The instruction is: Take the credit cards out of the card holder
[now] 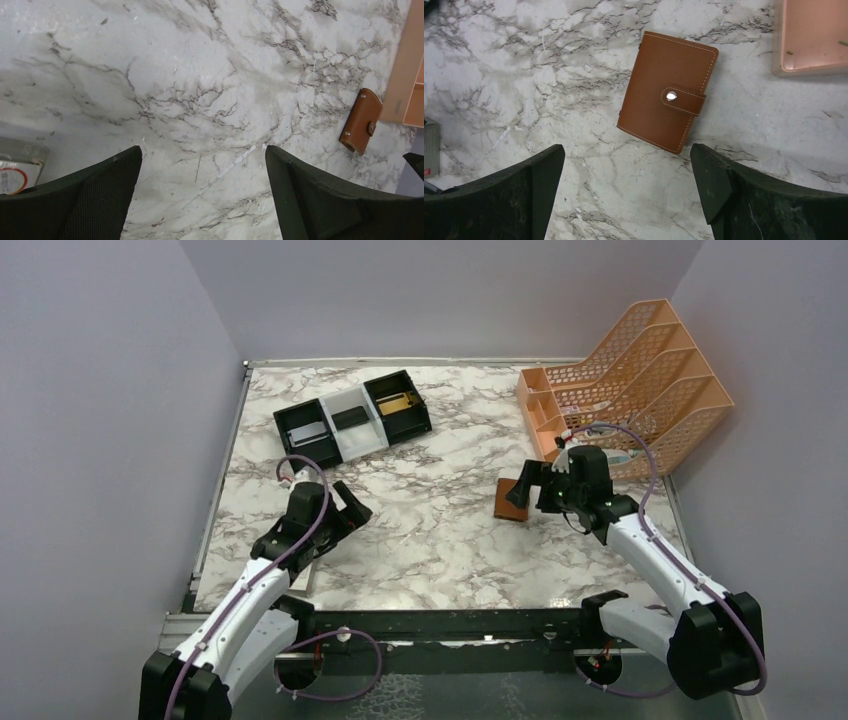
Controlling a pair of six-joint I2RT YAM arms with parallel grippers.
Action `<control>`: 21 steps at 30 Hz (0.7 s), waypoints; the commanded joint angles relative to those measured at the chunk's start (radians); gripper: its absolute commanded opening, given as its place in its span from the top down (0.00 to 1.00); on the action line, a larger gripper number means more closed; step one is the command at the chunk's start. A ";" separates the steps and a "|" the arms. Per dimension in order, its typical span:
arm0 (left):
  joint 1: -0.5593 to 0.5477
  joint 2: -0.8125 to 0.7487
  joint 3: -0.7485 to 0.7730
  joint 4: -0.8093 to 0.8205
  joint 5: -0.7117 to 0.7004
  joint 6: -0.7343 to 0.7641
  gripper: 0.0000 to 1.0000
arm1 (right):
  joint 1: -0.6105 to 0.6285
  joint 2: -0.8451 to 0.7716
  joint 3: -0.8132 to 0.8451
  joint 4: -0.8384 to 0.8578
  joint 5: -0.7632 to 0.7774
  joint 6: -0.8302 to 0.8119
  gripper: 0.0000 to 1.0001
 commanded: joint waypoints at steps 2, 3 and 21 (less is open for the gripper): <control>0.005 -0.143 -0.110 -0.108 0.012 -0.168 0.04 | -0.006 0.074 0.073 -0.031 0.118 -0.004 0.01; 0.005 -0.171 -0.134 -0.110 0.000 -0.189 0.04 | -0.007 0.086 0.074 -0.024 0.118 -0.003 0.01; 0.011 -0.106 -0.076 -0.219 -0.380 -0.151 0.01 | 0.165 0.520 0.225 0.033 0.295 -0.046 0.14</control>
